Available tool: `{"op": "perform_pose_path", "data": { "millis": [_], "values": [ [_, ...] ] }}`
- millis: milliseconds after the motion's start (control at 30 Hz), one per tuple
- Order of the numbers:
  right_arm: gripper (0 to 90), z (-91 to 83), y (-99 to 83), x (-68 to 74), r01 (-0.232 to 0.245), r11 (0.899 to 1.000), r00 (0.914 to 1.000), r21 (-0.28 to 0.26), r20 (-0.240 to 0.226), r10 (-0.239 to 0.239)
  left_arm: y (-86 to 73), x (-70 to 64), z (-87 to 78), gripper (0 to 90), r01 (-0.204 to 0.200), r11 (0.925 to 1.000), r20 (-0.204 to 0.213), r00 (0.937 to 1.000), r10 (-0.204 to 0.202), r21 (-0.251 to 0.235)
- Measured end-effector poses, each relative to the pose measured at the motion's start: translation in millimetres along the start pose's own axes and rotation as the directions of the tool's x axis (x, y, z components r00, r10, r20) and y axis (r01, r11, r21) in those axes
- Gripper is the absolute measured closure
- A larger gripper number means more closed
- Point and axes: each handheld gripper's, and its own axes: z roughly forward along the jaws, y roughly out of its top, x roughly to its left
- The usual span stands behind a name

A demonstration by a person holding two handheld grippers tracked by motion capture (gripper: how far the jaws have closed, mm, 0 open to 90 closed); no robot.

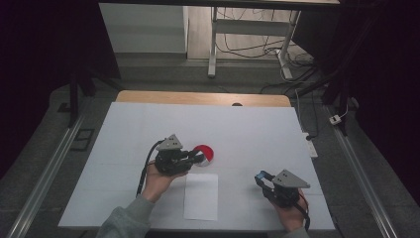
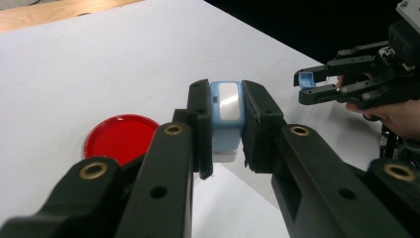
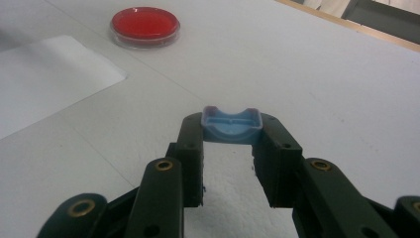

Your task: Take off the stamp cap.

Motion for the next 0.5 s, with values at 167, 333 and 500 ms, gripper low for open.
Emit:
{"op": "perform_pose_path", "data": {
  "millis": [167, 333, 500],
  "values": [
    [65.6, 3.5, 0.4, 2.2, 0.007, 1.0, 1.0, 0.008, -0.007, -0.007, 1.7, 3.8, -2.0, 75.4, -0.002, 1.0, 0.006, 1.0, 0.002, 0.006],
    [65.6, 4.3, 0.2, 2.9, 0.013, 1.0, 0.9998, 0.008, -0.014, -0.013, 4.6, 5.6, -3.6, 75.4, -0.026, 0.9994, 0.002, 0.9997, 0.026, 0.021],
    [65.6, 2.8, 1.2, 2.4, 0.015, 1.0, 0.9998, 0.0, -0.01, -0.015, 8.5, 8.3, -4.9, 75.3, -0.035, 0.9991, -0.003, 0.9994, 0.035, 0.024]
  ]
}}
